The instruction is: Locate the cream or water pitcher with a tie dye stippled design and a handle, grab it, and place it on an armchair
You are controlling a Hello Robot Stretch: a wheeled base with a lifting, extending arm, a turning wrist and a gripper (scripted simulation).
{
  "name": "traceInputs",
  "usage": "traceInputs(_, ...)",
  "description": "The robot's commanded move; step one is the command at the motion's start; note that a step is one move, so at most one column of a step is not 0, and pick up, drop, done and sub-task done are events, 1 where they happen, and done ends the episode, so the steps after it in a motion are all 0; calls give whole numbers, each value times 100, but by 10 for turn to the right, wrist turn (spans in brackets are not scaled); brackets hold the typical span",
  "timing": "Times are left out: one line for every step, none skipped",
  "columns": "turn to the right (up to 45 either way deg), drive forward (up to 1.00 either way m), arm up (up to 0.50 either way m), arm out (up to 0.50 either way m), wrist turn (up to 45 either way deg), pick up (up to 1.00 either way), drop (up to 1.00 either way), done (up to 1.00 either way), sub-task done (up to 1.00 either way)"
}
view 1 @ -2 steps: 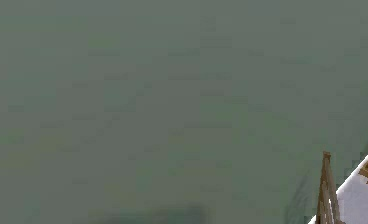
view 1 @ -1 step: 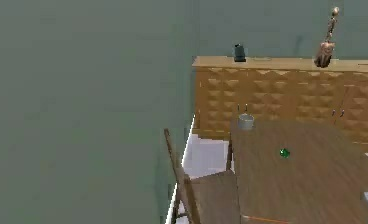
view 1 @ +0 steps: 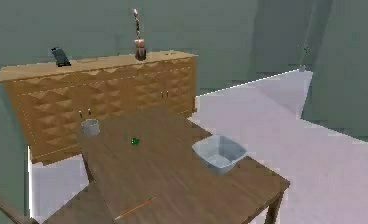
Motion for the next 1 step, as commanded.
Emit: traceInputs(450, 0, 0, 0, 0, 0, 0, 0, 0)
